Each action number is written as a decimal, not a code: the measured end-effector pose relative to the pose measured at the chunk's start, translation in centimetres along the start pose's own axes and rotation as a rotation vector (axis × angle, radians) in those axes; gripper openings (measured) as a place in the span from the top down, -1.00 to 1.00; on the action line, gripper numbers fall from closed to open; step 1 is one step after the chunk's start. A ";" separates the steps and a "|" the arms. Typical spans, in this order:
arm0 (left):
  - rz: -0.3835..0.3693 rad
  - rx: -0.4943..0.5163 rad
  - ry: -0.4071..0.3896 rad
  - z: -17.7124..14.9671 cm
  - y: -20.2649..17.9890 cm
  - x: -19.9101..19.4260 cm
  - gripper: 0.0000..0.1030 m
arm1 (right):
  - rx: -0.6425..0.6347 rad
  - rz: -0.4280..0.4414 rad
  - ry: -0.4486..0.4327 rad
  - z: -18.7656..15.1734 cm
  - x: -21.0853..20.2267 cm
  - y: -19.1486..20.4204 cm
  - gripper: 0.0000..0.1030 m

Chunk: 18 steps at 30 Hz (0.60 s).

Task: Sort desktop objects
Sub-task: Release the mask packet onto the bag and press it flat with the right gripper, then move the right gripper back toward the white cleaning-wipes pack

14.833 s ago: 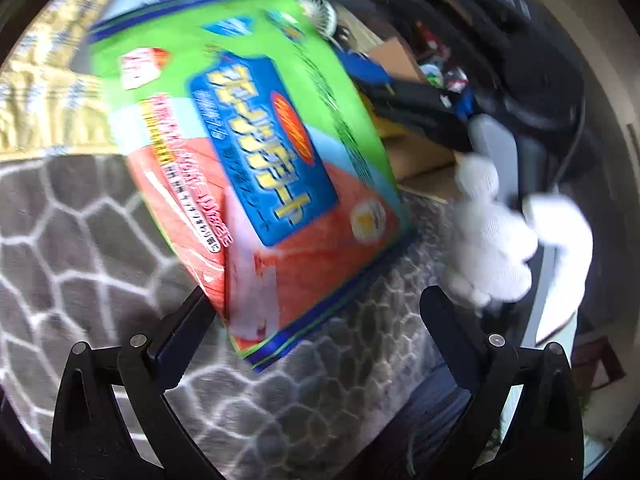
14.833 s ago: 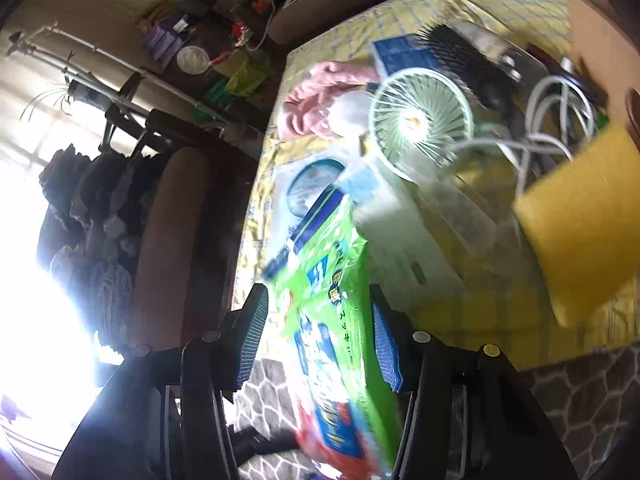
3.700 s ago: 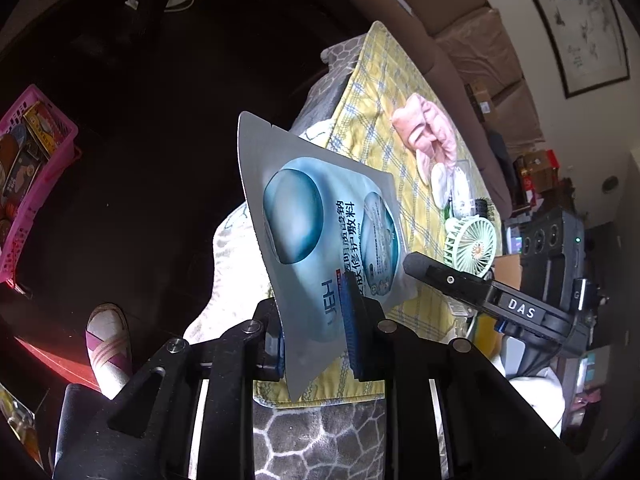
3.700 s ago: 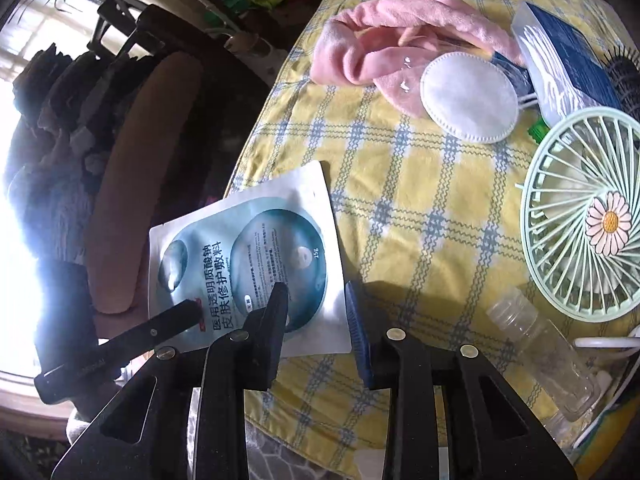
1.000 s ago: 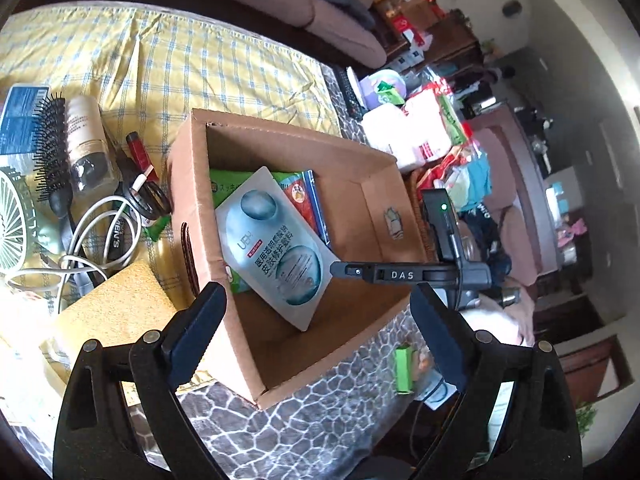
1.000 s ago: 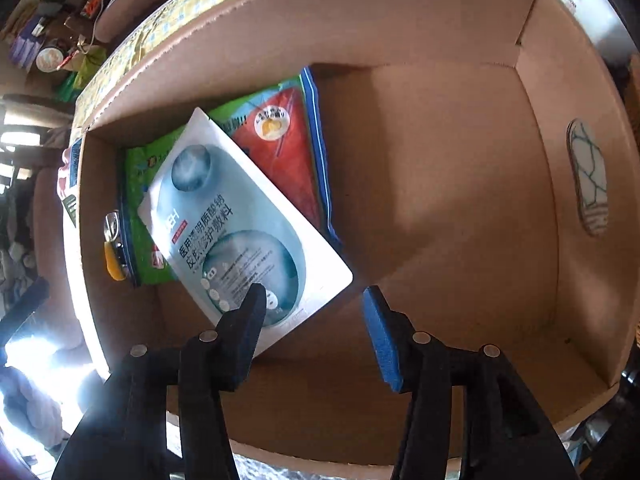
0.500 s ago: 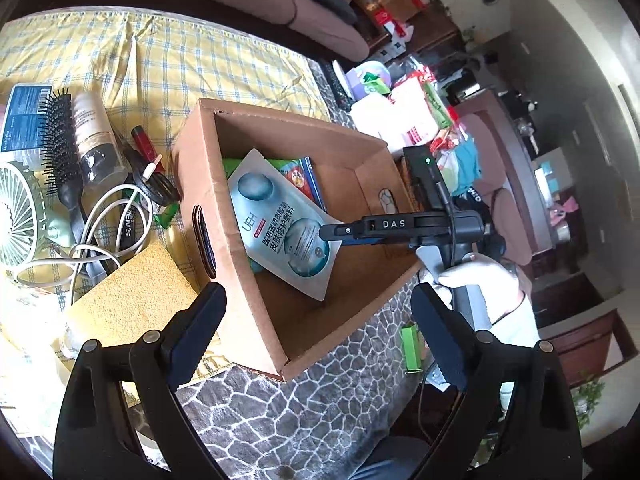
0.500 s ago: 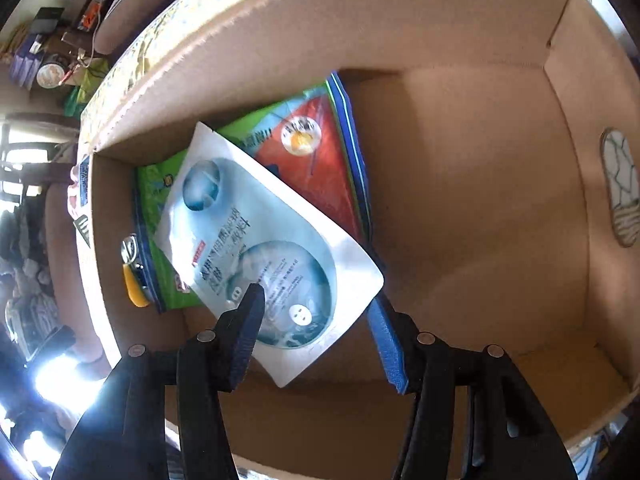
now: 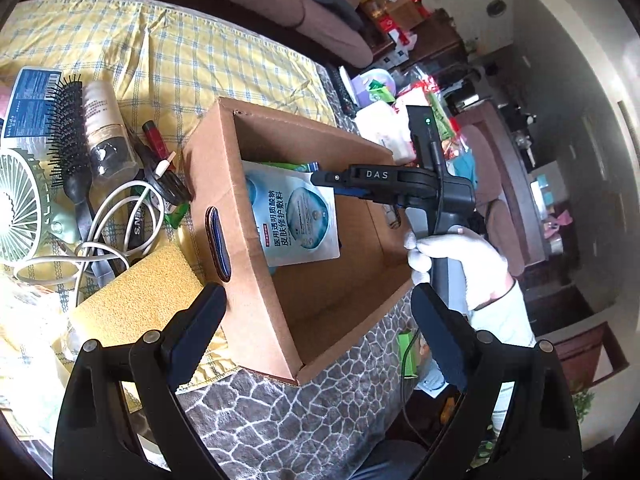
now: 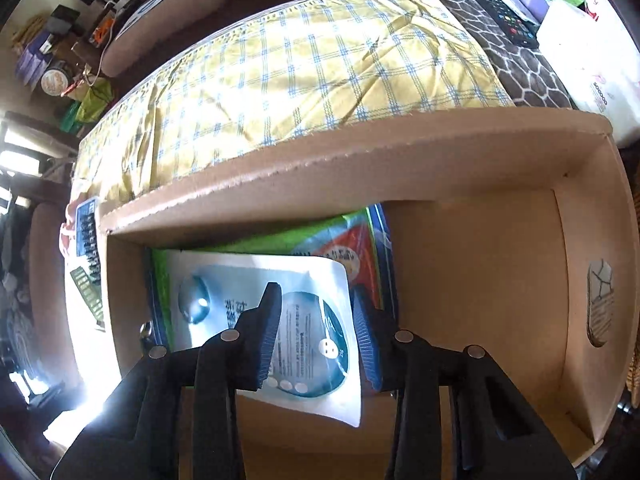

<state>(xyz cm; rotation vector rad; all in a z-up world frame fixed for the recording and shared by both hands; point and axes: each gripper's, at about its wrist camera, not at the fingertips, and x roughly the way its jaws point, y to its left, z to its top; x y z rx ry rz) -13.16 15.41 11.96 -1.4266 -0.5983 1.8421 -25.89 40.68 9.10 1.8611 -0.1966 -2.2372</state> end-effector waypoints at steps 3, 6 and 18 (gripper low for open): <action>0.012 -0.004 -0.005 0.1 0.4 -0.3 -0.80 | -0.036 -0.022 -0.070 1.0 0.6 1.6 0.26; 0.026 0.004 -0.007 0.0 0.6 -0.9 -0.80 | -0.054 -0.081 -0.086 1.3 0.9 2.6 0.17; 0.208 0.153 -0.089 -5.2 2.4 -7.1 -1.00 | -0.132 -0.027 -0.206 -4.1 -7.1 2.9 -0.38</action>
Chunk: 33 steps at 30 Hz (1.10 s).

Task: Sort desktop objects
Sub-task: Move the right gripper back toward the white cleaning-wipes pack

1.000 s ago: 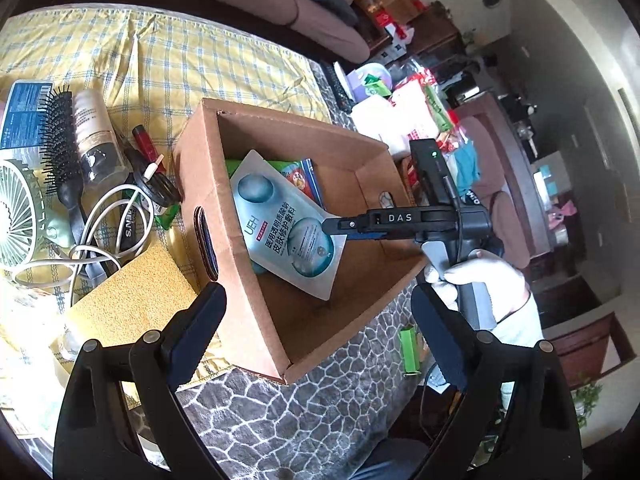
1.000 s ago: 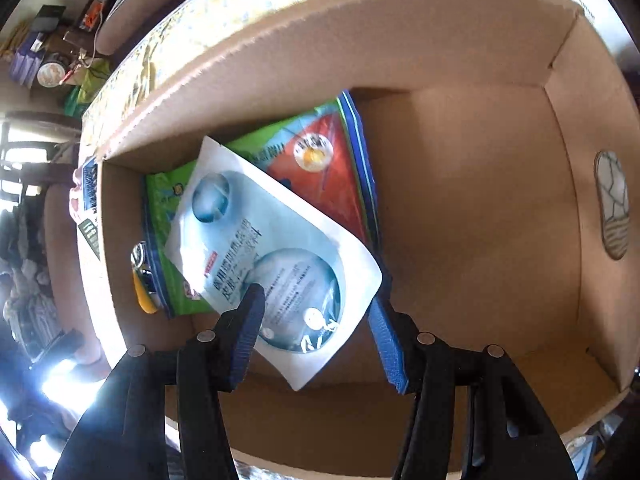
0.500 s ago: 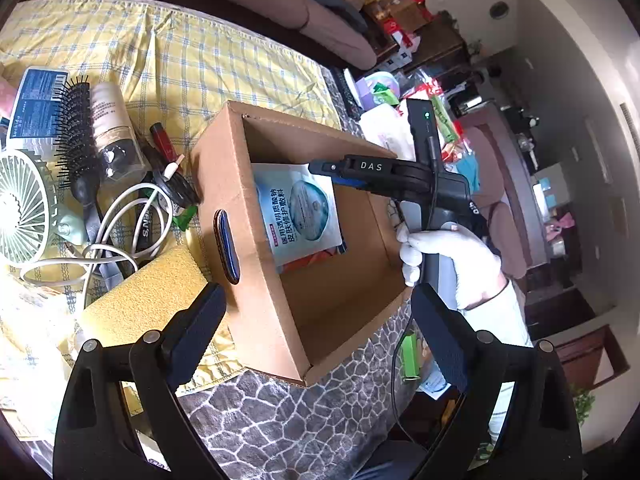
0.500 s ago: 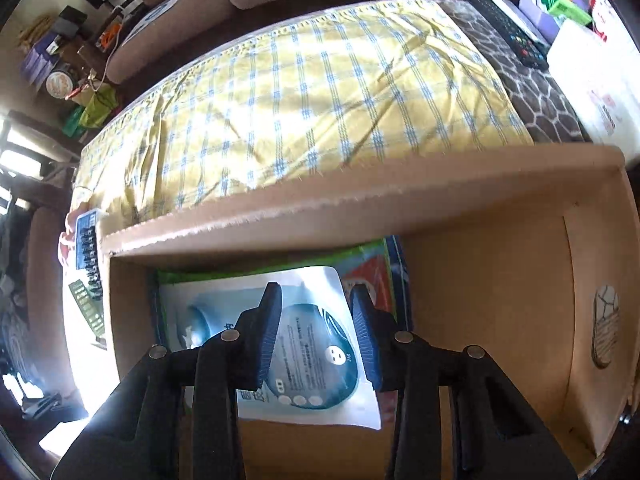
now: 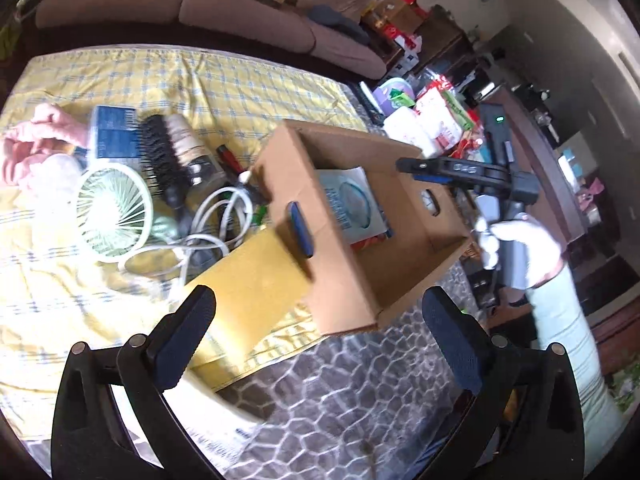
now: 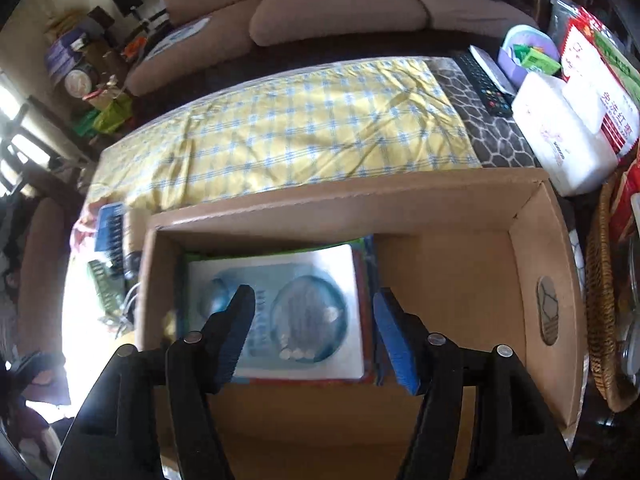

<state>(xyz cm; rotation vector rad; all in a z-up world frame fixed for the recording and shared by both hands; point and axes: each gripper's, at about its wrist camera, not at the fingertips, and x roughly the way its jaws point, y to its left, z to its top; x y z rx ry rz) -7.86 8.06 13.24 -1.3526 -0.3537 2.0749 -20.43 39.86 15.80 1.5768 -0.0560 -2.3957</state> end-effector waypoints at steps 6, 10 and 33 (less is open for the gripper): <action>0.147 -0.070 0.009 -6.9 5.8 -3.9 -1.00 | -0.055 0.196 -0.084 -4.9 -4.4 6.7 -0.70; 0.207 -0.168 0.020 -11.1 9.1 -4.7 -1.00 | -0.057 0.301 -0.119 -8.0 -5.7 11.2 -0.75; 0.152 -0.235 -0.066 -14.4 14.3 -7.2 -1.00 | -0.322 0.007 -0.063 -22.4 10.6 30.0 -0.73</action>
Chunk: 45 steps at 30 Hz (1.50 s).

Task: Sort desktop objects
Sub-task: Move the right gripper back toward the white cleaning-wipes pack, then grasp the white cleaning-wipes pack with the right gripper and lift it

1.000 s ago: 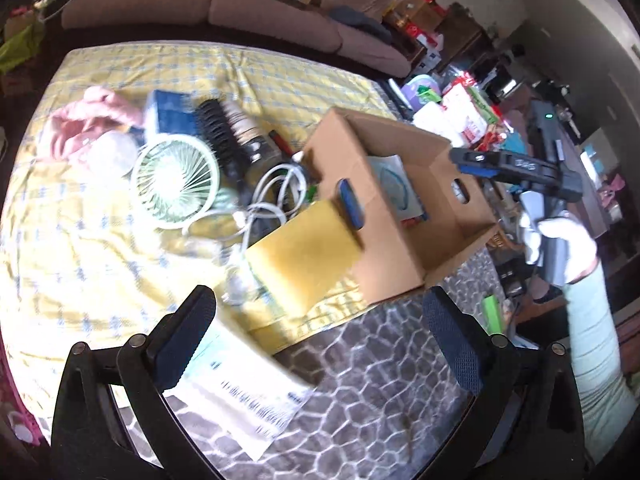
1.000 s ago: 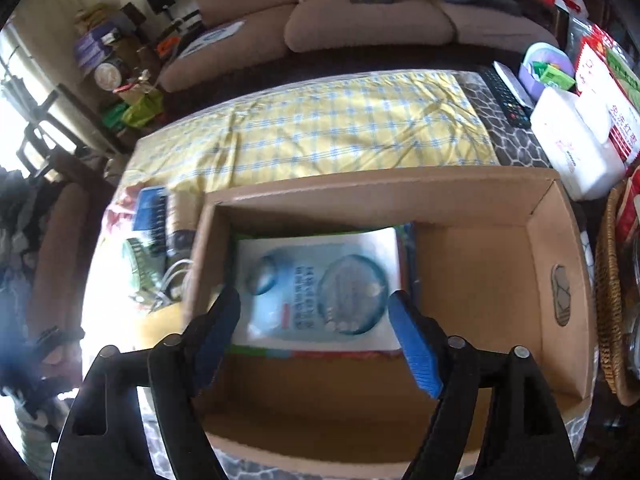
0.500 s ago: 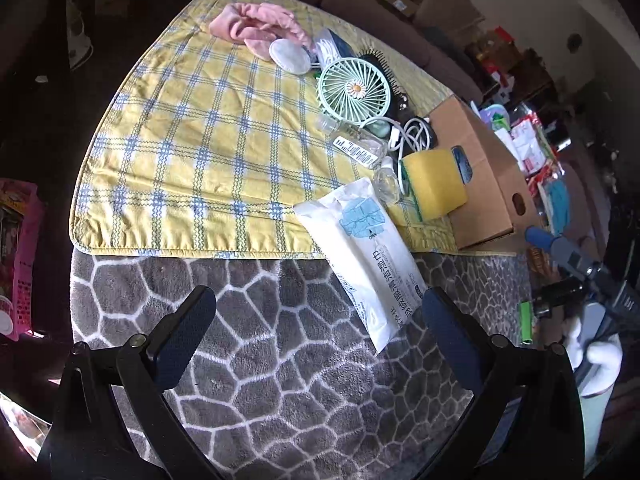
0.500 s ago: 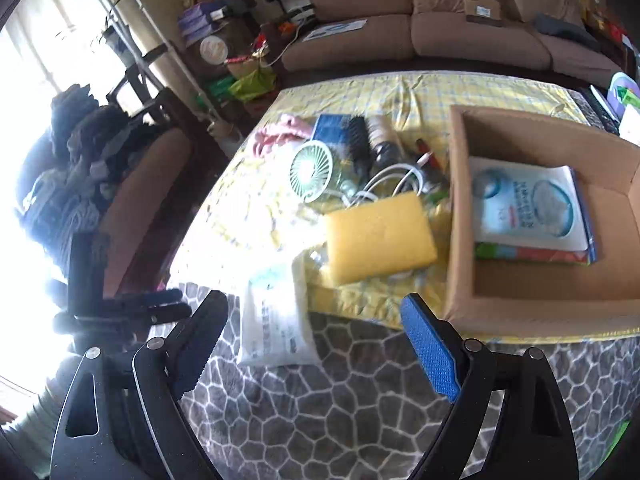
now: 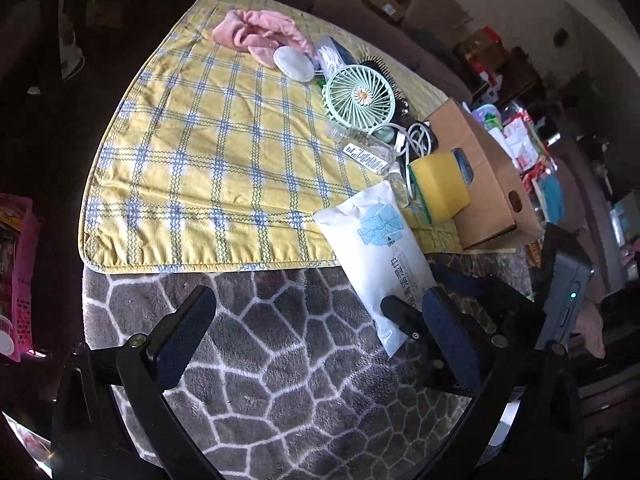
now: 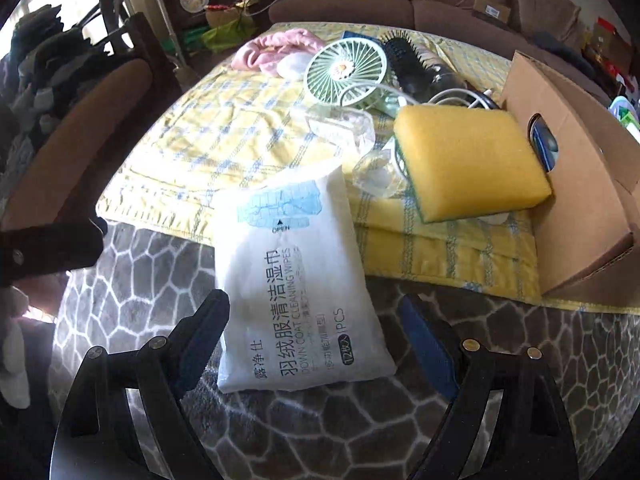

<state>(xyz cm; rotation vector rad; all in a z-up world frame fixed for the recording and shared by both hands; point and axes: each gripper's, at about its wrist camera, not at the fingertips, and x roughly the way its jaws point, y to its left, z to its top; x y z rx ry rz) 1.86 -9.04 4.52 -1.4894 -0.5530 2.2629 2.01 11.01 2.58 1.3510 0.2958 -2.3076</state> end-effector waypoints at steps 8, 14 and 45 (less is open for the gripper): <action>-0.036 -0.032 -0.003 0.9 1.4 0.1 -1.00 | 0.054 0.052 -0.075 -0.5 -1.7 -0.2 -0.70; -0.072 -0.008 0.009 2.2 0.4 0.8 -1.00 | -0.018 0.033 -0.106 -1.2 -2.3 1.1 -0.75; -0.498 -0.352 0.199 -1.1 1.7 7.0 0.61 | 0.031 0.387 -0.107 -2.6 -4.9 -0.5 -0.32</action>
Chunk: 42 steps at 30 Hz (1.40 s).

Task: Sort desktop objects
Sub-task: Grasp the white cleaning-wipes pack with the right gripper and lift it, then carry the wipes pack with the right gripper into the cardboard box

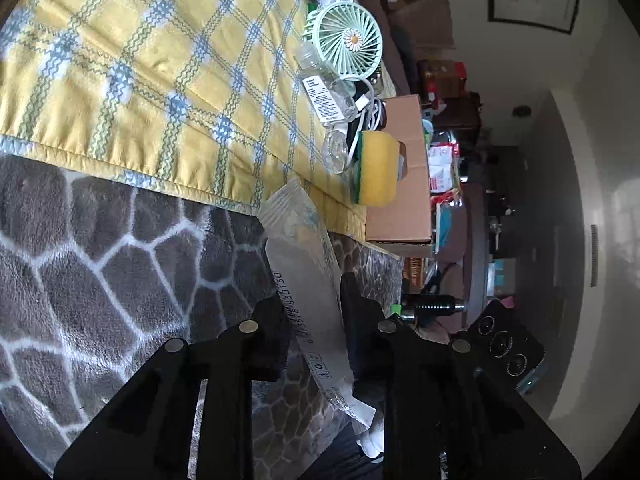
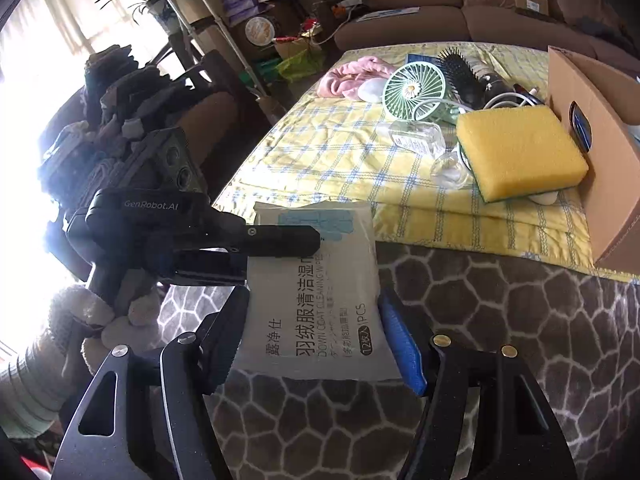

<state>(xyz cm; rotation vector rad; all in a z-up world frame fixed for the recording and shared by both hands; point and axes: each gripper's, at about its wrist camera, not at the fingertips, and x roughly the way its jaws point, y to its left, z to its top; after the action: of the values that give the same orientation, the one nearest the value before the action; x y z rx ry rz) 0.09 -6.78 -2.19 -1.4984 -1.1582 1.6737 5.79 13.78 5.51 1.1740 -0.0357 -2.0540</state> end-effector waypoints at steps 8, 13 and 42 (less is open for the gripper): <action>-0.154 0.023 -0.048 -0.2 -1.6 -0.7 0.68 | 0.077 -0.013 -0.054 -0.4 -2.7 -0.9 -0.71; -0.287 0.018 -0.128 0.5 -2.2 -2.7 0.68 | 0.375 0.102 -0.205 -1.4 -6.7 -5.1 -0.72; -0.234 0.394 -0.183 4.4 -23.7 6.7 -0.38 | 0.573 0.495 -0.330 9.9 -19.2 -18.4 0.64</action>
<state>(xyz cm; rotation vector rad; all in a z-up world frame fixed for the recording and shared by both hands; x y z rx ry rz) -8.08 8.45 15.89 -0.9490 -0.9785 1.7746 -6.98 35.56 18.40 0.9916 -1.0269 -1.8008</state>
